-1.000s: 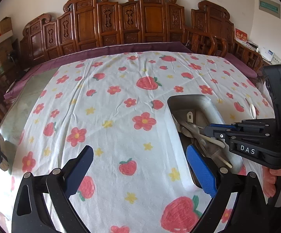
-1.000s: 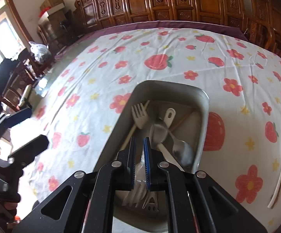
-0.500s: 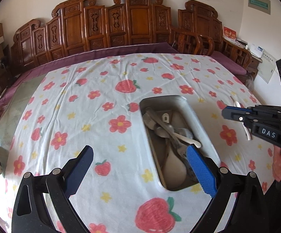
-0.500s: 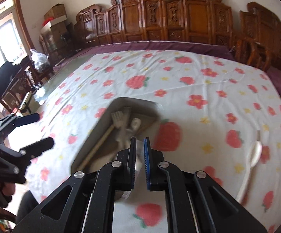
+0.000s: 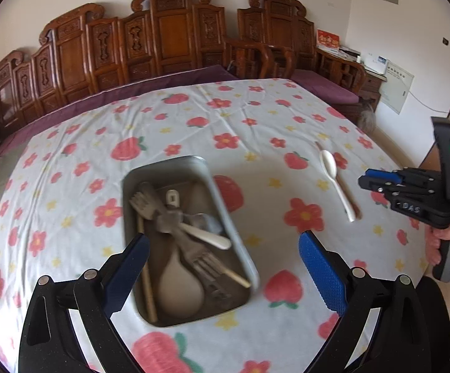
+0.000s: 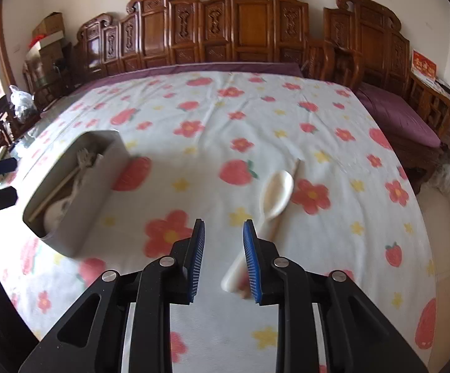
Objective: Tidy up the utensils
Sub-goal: 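Move the right tool to the wooden chopstick and grasp it, then grasp the white plastic spoon by its handle with the left tool while the right tool holds the chopstick, then carry the spoon and chopstick over the tray and lower them in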
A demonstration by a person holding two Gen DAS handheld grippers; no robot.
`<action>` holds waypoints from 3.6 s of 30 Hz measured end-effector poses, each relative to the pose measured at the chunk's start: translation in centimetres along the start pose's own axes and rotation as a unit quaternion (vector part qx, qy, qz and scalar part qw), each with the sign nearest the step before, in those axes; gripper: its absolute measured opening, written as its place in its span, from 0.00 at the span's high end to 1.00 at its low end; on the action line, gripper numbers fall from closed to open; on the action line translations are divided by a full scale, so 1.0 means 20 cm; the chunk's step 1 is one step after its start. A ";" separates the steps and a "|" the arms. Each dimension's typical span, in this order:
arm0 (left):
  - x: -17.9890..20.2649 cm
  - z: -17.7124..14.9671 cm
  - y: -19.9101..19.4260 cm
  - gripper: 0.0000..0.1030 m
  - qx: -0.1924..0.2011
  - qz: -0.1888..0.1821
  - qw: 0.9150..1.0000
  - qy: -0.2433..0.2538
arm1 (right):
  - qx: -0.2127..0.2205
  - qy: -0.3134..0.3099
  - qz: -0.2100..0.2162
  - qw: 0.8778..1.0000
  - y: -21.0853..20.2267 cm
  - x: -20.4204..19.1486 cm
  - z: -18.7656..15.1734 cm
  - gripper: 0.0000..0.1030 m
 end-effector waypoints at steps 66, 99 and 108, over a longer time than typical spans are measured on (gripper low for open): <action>0.91 0.17 0.98 0.74 -0.139 -0.014 0.990 0.021 | -0.061 0.087 -0.033 0.994 0.13 0.63 -0.19 0.94; 0.55 0.28 0.55 0.94 -0.080 0.016 0.997 -0.013 | -0.011 0.018 0.012 1.000 -0.06 0.22 0.00 0.94; 0.28 0.22 0.34 0.94 -0.064 0.027 0.997 -0.025 | -0.005 -0.031 0.029 0.999 -0.11 -0.03 0.01 0.94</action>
Point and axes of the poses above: each gripper's, at about its wrist camera, not at the fingertips, and y roughly the way its jaws point, x to its right, z to its top, the point moved 10 cm from there along y, roughly the way its jaws point, and after that the axes turned 2 degrees about -z, right-handed, at the moved point
